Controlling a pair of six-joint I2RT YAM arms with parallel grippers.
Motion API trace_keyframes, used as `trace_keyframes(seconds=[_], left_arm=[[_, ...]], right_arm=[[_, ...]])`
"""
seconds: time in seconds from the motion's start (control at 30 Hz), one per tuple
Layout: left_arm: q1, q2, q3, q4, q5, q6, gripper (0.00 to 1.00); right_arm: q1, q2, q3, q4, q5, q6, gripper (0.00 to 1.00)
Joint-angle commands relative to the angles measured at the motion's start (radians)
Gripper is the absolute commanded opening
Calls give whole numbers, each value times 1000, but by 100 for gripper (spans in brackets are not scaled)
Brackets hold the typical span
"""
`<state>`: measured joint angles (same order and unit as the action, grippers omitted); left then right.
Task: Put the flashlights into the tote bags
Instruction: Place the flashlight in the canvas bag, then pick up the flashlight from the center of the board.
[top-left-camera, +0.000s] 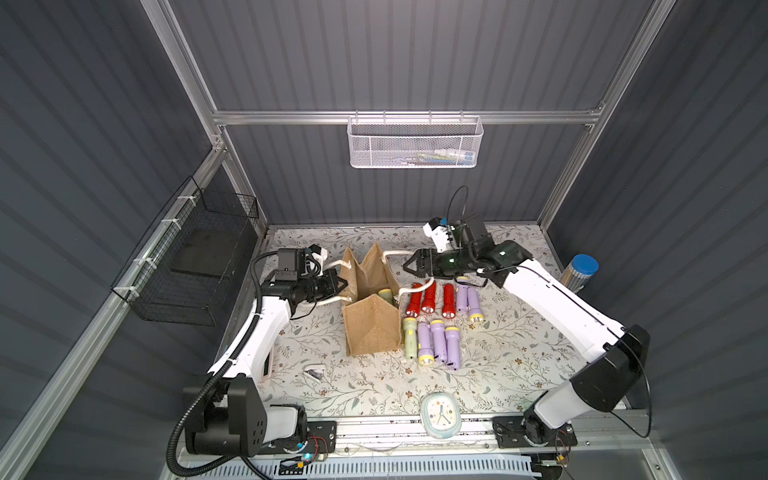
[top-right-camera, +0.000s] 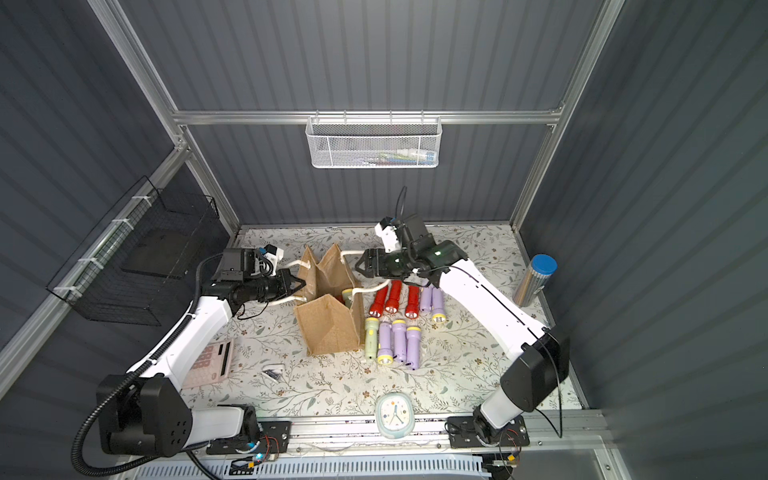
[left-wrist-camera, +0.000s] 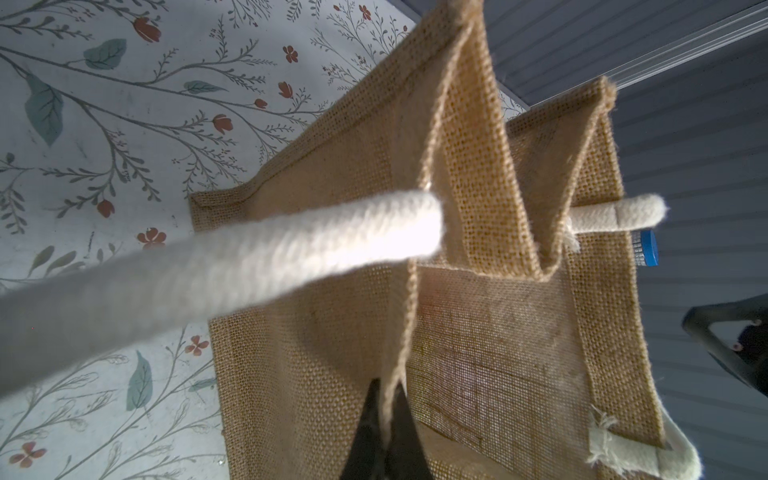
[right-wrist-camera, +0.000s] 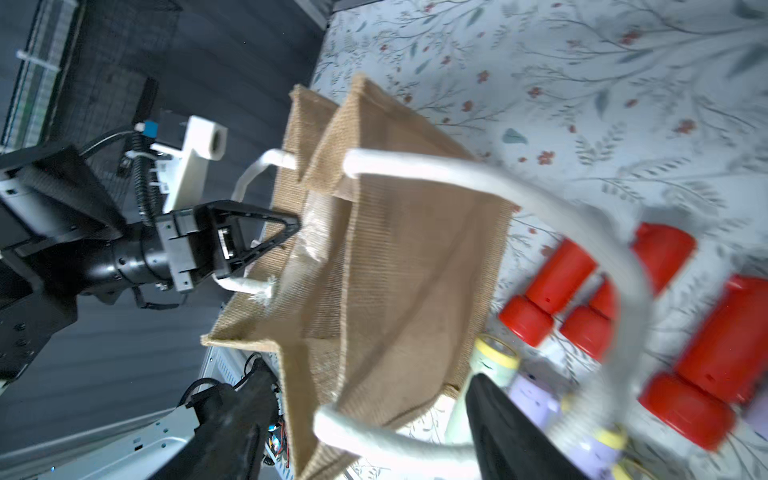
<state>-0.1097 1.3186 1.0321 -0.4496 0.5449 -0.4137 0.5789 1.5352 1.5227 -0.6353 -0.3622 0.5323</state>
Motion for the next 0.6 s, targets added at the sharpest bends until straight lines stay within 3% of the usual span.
trace_keyframes(seconds=[0.0,0.37,0.57], left_arm=[[4,7,31,-49,-15,30,0],[2,22,36,-47,-28,29,0],[-8,27,46,-37,-34,21,0]], right_arm=[[-41,-73,-96,-23,77,35,76],[-93,-249,-455,-133,180,95,71],[-92,-258,-610,-79,146,129,65]])
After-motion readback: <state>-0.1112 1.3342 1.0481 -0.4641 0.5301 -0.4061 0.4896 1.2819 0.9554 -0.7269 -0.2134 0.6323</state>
